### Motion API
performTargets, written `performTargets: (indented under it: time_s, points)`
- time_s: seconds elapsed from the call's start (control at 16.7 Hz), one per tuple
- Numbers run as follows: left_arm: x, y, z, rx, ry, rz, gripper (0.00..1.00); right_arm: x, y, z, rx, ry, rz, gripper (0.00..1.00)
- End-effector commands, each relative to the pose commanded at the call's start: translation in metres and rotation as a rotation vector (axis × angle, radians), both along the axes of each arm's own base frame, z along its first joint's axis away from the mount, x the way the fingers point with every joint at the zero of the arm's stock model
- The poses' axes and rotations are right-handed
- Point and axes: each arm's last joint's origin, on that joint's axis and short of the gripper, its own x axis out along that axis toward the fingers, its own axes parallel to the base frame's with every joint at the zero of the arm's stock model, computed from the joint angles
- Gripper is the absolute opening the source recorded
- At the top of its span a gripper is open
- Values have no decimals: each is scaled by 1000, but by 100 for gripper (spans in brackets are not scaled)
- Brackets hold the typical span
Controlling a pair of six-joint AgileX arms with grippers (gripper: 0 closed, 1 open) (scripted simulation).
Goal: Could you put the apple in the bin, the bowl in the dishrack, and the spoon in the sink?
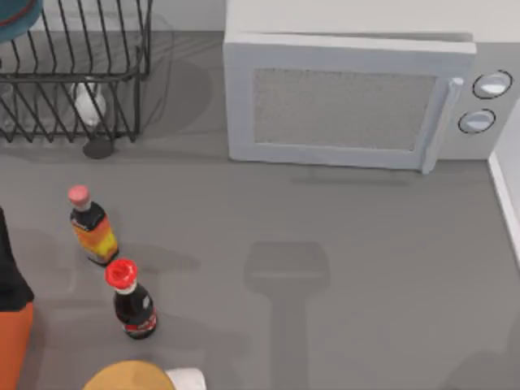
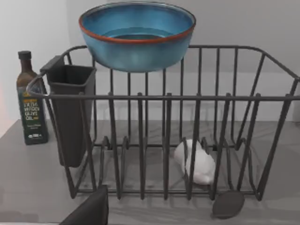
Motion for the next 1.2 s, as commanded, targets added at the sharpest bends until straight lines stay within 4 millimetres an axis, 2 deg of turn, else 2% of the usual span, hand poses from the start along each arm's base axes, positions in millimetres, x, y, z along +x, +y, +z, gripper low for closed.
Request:
performTargets:
  time_s: [0.18,0.42,1.2]
  points:
    - [0,0,0,0,0,0,100,-3,1,-16,4,8,1,100]
    - [0,0,0,0,0,0,100,-3,1,-16,4,8,1,100]
    - [0,0,0,0,0,0,100,-3,1,-16,4,8,1,2]
